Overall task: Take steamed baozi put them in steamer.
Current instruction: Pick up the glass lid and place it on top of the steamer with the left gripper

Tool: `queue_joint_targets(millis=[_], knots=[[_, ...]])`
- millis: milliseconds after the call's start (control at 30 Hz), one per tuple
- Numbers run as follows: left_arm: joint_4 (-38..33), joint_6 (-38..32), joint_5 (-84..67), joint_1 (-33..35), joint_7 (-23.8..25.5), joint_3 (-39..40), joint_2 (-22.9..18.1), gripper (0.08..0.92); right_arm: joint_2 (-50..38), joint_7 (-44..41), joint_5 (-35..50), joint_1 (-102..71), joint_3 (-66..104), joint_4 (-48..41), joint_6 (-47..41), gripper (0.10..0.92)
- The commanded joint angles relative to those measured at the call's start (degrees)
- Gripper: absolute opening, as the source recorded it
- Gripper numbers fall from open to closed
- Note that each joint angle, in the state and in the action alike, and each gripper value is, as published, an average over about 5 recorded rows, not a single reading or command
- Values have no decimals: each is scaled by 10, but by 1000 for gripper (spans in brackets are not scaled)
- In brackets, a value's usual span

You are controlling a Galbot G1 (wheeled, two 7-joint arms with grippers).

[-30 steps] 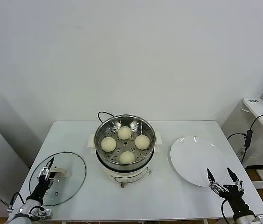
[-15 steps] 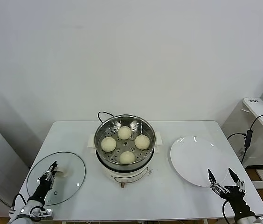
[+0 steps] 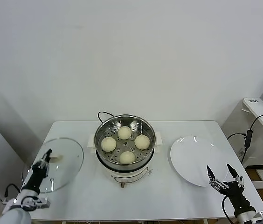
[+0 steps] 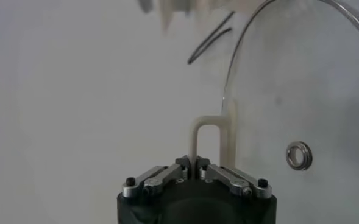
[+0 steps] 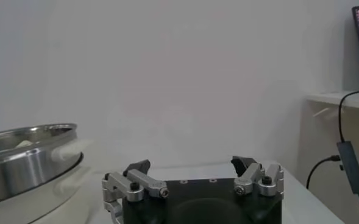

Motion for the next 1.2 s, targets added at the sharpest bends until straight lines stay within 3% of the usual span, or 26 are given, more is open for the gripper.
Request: queue_joint_targets(millis=[33,233,400,667,867,1200], knots=[[-191,276,-234,-14,112,96,170,119,-25,-26,3,15,0,-17,-10,823],[-280,399,-168,-14,157,202,178,119,-22,-31,-8,26,3,-36,-12,823],[-306,474,-69,-74,181,310,153,119,3,-32,-36,18,7,-33,-14,823],[-223,527,24,-208,196,463,79,119,25,-29,-61,5,16,-18,-21,823],[-164,528,103,-254,212,518,1,119,33,-29,-63,-3,23,-14,-24,823],[-91,542,147,-307,232,580,-64,119,43,-32,-67,-8,25,-19,-20,823]])
